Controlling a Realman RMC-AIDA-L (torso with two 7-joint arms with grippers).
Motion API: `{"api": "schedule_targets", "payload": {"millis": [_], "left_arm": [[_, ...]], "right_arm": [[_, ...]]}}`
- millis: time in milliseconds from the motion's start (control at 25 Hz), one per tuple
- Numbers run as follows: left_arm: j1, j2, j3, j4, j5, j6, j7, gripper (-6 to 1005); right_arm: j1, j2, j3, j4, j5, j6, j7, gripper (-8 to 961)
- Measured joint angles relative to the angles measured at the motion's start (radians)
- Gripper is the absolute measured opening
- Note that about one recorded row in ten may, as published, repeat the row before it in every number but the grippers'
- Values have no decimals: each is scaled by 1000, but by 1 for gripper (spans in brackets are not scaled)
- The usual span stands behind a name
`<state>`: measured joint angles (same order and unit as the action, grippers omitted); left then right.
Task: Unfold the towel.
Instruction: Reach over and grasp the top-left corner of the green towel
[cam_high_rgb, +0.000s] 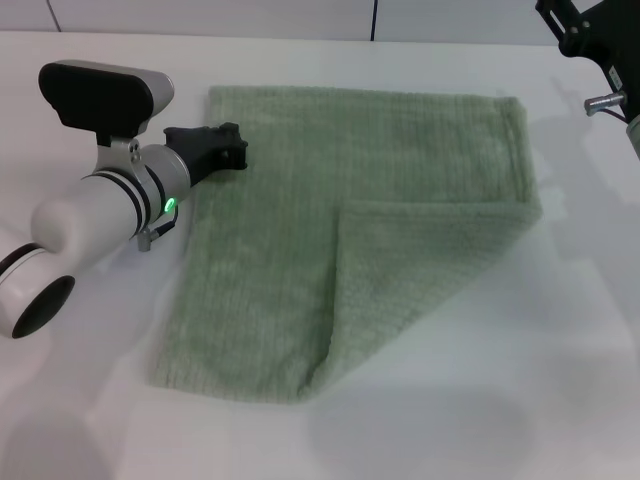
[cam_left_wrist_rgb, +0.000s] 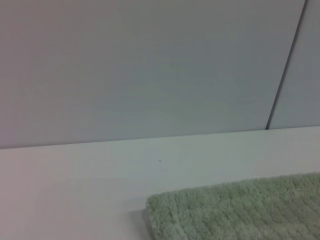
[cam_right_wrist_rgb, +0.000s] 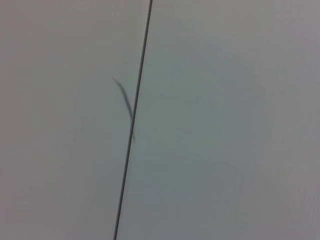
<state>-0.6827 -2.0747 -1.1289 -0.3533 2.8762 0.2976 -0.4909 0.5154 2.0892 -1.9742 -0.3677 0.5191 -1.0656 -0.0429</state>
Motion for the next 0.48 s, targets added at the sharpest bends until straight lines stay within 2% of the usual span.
{"api": "schedule_targets", "payload": {"millis": [480], "left_arm": [[0, -1, 23, 1, 0, 0, 0, -2]], "right_arm": [[9, 0, 0, -5, -6, 13, 0, 784]]}}
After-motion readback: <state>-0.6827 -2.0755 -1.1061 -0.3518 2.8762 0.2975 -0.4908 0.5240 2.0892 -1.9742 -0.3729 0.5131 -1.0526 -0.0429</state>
